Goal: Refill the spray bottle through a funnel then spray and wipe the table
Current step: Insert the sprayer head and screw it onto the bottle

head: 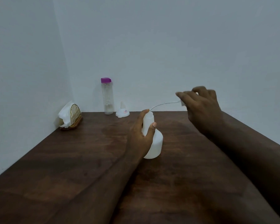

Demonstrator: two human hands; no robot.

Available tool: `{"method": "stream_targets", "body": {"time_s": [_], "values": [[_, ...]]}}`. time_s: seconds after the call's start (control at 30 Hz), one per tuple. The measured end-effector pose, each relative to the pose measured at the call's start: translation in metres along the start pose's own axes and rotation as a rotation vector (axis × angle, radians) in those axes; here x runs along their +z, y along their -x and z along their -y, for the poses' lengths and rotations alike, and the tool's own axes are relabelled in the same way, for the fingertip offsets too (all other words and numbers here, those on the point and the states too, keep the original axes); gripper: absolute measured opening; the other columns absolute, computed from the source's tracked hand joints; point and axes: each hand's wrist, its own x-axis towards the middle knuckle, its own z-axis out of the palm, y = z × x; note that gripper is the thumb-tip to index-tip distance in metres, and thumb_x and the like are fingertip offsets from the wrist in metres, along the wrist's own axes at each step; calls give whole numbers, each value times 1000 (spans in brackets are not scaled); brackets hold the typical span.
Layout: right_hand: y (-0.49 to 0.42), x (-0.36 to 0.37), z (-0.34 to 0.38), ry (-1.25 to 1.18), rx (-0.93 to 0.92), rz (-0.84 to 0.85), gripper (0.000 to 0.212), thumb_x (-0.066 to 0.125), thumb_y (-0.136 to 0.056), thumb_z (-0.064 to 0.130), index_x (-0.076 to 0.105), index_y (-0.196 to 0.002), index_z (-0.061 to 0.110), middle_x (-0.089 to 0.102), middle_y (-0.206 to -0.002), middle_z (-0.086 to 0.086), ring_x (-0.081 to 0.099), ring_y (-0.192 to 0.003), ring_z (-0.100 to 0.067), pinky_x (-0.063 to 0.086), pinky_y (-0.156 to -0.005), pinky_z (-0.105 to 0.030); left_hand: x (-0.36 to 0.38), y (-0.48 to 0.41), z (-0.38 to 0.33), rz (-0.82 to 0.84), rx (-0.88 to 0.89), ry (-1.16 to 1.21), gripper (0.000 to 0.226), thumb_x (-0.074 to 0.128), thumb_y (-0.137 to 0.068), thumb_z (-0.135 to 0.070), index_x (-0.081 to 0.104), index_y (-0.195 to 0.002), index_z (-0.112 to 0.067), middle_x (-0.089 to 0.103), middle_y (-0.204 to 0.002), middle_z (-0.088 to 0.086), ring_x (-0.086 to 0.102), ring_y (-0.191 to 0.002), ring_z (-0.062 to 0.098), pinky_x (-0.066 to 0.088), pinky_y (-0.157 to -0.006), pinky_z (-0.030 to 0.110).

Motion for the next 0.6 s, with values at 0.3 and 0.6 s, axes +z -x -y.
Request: {"method": "stream_targets", "body": {"time_s": [0.3, 0.6], "values": [[-70, -9, 29, -75, -549, 96, 29, 41, -93, 3, 68, -101, 9, 67, -105, -8, 57, -110, -31, 47, -82, -42, -3, 0, -1, 42, -90, -49, 50, 62, -91, -38, 50, -135, -17, 59, -124, -6, 53, -111, 4, 35, -90, 7], [-56, 1, 64, -566, -304, 424, 36, 57, -74, 10, 70, -108, 11, 66, -103, -2, 56, -110, -21, 50, -90, -34, -2, 0, -3, -106, 4, -103, 24, 63, -91, -24, 65, -101, -2, 65, -87, 2, 52, -81, 4, 23, -81, -9]]}}
